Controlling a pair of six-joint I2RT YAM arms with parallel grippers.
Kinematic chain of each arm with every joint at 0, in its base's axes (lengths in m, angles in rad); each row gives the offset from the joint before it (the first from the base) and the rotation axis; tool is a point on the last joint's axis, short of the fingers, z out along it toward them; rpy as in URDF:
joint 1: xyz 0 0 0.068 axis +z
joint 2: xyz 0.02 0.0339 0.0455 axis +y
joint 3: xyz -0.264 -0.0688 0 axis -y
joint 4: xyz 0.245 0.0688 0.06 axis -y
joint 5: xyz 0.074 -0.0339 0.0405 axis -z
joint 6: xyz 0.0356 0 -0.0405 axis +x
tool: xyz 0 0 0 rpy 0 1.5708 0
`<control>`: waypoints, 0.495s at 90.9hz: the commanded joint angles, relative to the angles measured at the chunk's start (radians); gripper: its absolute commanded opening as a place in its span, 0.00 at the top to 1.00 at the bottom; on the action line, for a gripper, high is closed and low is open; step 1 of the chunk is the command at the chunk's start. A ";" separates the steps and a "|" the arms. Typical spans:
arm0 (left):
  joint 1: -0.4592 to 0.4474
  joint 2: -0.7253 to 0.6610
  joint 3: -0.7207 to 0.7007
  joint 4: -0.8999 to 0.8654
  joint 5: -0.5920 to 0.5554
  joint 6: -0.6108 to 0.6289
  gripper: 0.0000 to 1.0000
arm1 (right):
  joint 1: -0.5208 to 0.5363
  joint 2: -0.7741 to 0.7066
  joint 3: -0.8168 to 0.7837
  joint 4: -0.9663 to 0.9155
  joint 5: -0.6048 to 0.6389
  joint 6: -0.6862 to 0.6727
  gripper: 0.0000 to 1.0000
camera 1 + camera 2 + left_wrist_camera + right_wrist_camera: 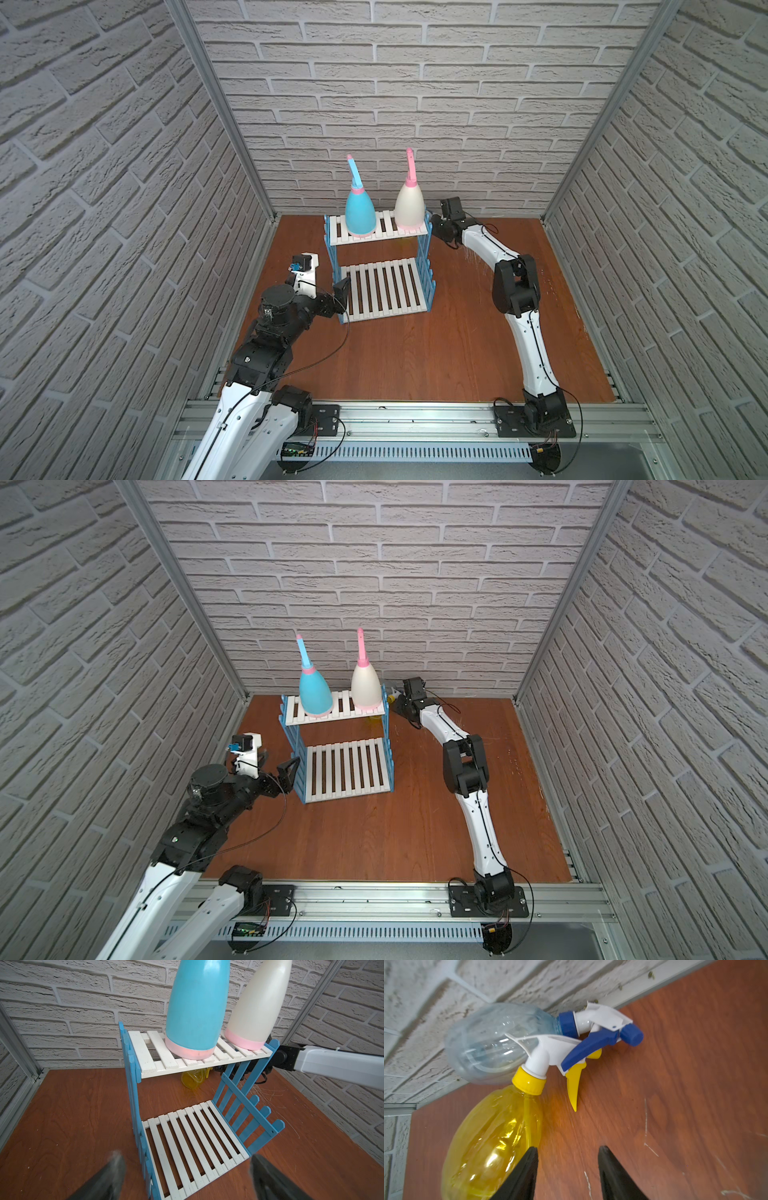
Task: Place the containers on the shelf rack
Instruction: 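Pick up a container from the center of the board.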
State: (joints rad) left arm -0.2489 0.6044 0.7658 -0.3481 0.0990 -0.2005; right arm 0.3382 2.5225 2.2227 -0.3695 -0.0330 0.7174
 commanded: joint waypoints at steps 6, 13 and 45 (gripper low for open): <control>0.001 0.003 -0.022 0.075 0.025 0.013 0.02 | 0.011 0.079 0.112 -0.065 0.021 -0.008 0.50; 0.001 0.008 -0.024 0.080 0.029 0.013 0.02 | 0.016 0.126 0.174 -0.087 0.035 -0.015 0.51; 0.001 0.020 -0.025 0.089 0.037 0.014 0.02 | 0.019 0.273 0.345 -0.103 0.094 0.030 0.56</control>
State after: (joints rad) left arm -0.2489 0.6224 0.7513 -0.3145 0.1246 -0.1997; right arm 0.3519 2.7525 2.5134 -0.4549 0.0200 0.7288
